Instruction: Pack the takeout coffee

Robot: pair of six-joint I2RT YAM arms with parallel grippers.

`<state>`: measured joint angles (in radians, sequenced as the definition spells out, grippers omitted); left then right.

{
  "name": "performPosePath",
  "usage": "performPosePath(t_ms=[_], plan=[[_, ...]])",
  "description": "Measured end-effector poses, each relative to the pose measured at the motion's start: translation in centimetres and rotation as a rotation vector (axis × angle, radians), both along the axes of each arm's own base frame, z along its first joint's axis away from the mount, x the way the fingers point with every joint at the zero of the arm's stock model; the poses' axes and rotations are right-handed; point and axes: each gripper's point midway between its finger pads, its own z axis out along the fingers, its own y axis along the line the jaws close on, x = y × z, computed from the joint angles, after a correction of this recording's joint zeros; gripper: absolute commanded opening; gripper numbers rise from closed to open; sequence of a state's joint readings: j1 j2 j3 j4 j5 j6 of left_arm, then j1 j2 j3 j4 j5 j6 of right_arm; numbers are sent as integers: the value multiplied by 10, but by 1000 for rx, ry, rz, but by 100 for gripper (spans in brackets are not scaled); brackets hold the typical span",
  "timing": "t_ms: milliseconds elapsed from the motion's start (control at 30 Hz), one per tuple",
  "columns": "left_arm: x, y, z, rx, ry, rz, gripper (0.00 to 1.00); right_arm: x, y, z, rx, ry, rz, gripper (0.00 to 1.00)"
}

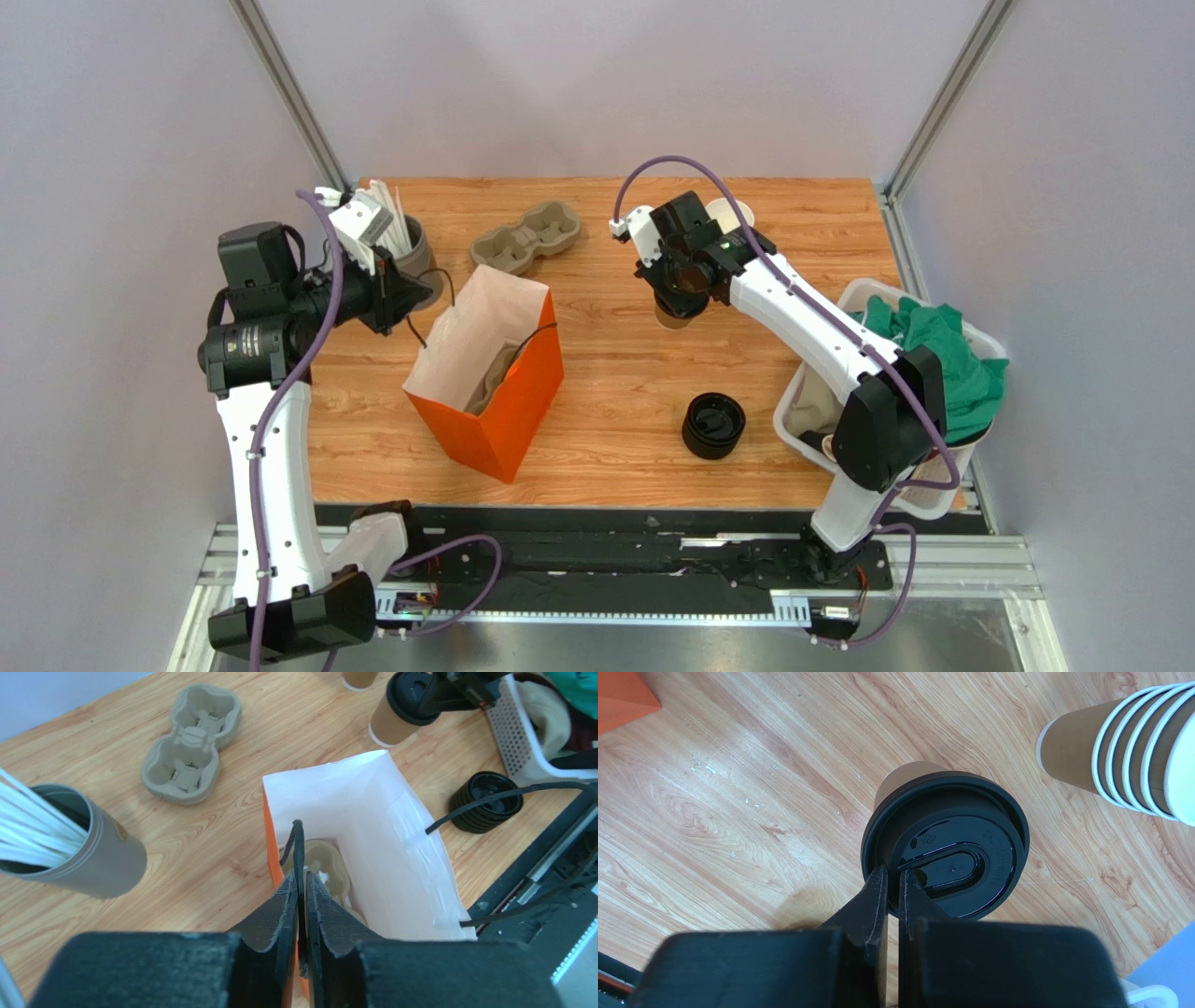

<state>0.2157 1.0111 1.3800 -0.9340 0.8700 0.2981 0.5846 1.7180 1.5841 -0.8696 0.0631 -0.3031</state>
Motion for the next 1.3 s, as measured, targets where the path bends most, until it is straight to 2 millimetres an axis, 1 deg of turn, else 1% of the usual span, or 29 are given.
performPosePath(t_ms=[167, 267, 367, 467, 633, 767, 900, 1067, 1300], plan=[[4, -5, 9, -30, -1, -41, 6, 4, -7, 1, -14, -13, -22, 0], [9, -8, 14, -49, 3, -61, 5, 7, -14, 5, -24, -27, -45, 0], [12, -14, 20, -63, 6, -90, 5, 13, -26, 11, -33, -52, -79, 0], [12, -28, 27, -65, -3, -139, 5, 20, -38, 20, -37, -86, -120, 0], [1, -61, 43, -76, -25, -259, 5, 26, -59, 36, -36, -135, -179, 0], [-5, -85, 57, -82, -46, -342, 5, 28, -70, 46, -34, -161, -209, 0], [-7, -106, 65, -89, -46, -405, 5, 31, -75, 51, -35, -182, -227, 0], [-1, -126, 70, -132, -9, -440, 5, 32, -81, 57, -34, -207, -245, 0], [25, -145, 62, -195, 60, -439, 5, 34, -88, 64, -24, -229, -266, 0]])
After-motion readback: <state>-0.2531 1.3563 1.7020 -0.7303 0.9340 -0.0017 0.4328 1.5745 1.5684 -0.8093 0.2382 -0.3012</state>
